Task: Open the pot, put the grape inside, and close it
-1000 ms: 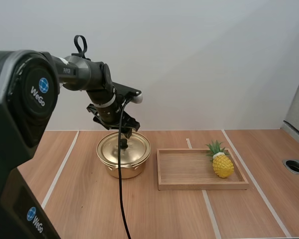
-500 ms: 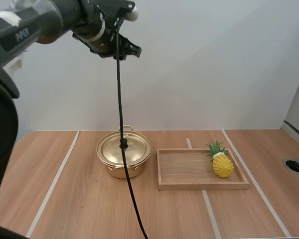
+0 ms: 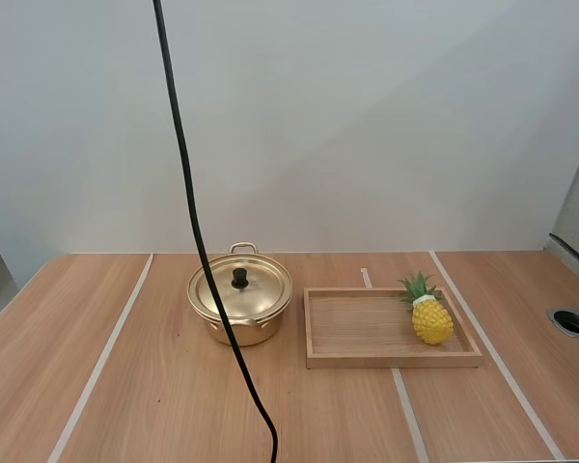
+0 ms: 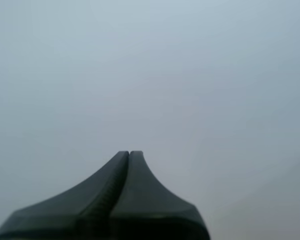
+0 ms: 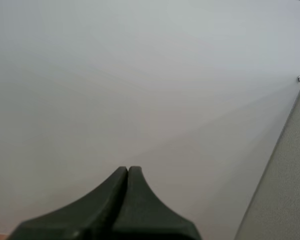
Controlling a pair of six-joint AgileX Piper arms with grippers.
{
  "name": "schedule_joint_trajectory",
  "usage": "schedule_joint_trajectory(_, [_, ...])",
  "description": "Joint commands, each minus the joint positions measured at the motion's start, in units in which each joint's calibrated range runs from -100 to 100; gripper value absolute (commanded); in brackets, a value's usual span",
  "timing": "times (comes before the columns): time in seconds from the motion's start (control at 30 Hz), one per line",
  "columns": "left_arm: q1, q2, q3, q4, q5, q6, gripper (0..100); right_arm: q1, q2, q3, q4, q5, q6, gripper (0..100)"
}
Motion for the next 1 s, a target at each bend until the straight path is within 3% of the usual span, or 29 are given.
schedule_joint_trajectory(0.0, [0.62,-4.35,-0.65,-1.34,-8.31,-1.70,0,-0.23,-0.58,-0.50,1.28,-6.97,0.66,0])
schedule_joint_trajectory(0.27, [0.67,-13.07,-0.09,-1.57,-15.14,-1.70,0,-0.23,-0.87,3.68,8.59,-19.47,0.66,0])
schedule_joint_trajectory(0.53, [0.67,-22.56,11.61,-1.99,-25.69,0.33,0,-0.23,-6.18,16.20,8.72,-36.64,0.36,0])
schedule_joint_trajectory(0.97, [0.60,-37.42,36.42,-2.38,-33.52,0.98,0,-0.39,-16.53,32.11,10.73,-39.33,0.26,0])
